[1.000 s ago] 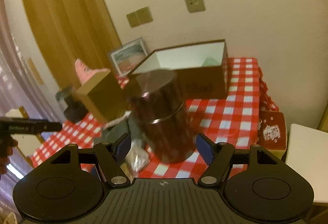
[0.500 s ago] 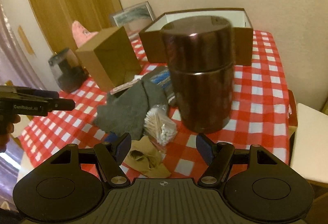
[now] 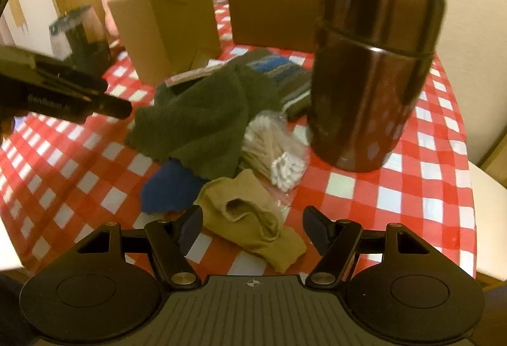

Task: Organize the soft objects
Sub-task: 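Close the right gripper on the beige sock while the left grips the red-patterned card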

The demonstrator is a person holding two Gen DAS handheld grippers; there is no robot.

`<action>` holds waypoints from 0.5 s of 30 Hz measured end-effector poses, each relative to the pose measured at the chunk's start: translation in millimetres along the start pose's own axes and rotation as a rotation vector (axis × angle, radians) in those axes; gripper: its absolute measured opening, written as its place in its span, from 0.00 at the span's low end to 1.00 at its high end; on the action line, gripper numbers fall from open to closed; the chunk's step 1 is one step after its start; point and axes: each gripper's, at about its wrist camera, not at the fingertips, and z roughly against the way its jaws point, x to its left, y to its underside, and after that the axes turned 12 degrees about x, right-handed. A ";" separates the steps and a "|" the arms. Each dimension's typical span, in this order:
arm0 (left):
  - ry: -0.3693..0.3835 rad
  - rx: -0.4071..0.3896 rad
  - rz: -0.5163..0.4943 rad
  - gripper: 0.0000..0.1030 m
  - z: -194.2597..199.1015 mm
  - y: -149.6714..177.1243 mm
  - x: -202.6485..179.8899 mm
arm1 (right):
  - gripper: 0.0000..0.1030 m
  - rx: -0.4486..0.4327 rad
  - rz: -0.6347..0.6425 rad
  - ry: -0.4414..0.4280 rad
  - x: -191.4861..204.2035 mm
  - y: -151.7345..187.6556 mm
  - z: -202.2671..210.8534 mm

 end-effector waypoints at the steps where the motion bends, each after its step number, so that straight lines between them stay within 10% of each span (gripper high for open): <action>1: 0.007 0.004 -0.010 0.57 -2.3 0.0 1.0 | 0.68 0.006 0.008 0.013 2.6 -0.9 -4.0; 11: 0.046 0.012 -0.097 0.51 -20.8 -2.3 12.2 | 0.66 0.033 0.081 0.101 17.7 -8.6 -30.9; 15: 0.043 0.014 -0.131 0.49 -29.2 -4.8 14.7 | 0.35 0.047 0.071 0.101 18.7 -7.9 -36.7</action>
